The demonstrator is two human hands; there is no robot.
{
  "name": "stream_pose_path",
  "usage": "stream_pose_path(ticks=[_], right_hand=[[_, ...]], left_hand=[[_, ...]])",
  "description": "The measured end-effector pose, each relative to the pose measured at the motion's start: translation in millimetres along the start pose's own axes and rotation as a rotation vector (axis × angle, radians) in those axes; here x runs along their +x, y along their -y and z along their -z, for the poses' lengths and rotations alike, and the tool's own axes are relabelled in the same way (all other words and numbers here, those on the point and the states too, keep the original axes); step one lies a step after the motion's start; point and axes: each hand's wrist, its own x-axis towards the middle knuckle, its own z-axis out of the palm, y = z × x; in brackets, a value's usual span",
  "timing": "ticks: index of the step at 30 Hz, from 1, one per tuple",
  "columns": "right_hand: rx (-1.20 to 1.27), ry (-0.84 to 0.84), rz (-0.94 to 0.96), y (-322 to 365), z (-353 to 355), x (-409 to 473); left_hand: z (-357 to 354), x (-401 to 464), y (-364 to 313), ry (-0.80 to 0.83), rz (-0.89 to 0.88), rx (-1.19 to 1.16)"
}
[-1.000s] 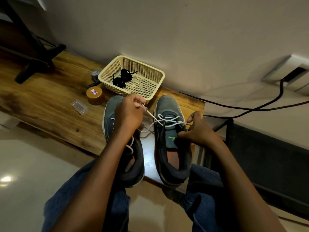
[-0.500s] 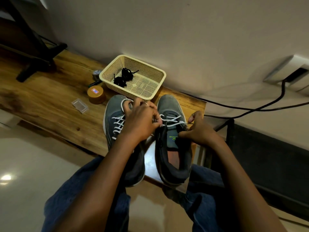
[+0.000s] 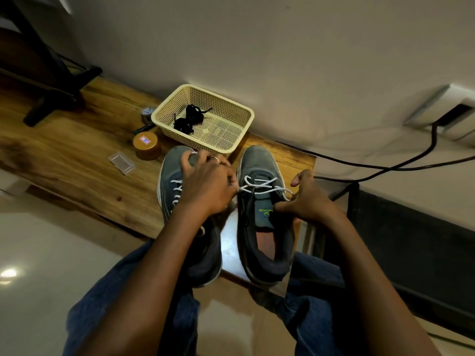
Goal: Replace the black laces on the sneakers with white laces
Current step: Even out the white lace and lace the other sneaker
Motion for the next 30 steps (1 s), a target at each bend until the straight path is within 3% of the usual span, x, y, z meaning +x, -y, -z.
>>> stream_pose_path(ticks=[3, 7, 16, 20, 24, 30], right_hand=[[0.013, 0.006, -0.001, 0.6, 0.8, -1.4], [-0.003, -0.002, 0.01, 2.1, -0.2, -2.3], [-0.017, -0.01, 0.015, 1.1, -0.9, -1.2], [-0.02, -0.007, 0.013, 1.0, -1.2, -0.1], [-0.027, -0.009, 0.014, 2.8, -1.1, -0.6], [-0.036, -0.004, 0.008, 5.8, 0.2, -3.5]], left_hand=[[2.8, 0.1, 9.7, 0.013, 0.057, 0.011], [-0.2, -0.9, 0.4, 0.107, -0.007, -0.072], [2.2, -1.6, 10.1, 0.18, 0.092, 0.117], [1.9, -0.6, 6.4, 0.213, 0.09, 0.098], [-1.7, 1.1, 0.2, 0.117, 0.128, 0.064], [-8.6, 2.0, -9.8, 0.199, 0.08, -0.048]])
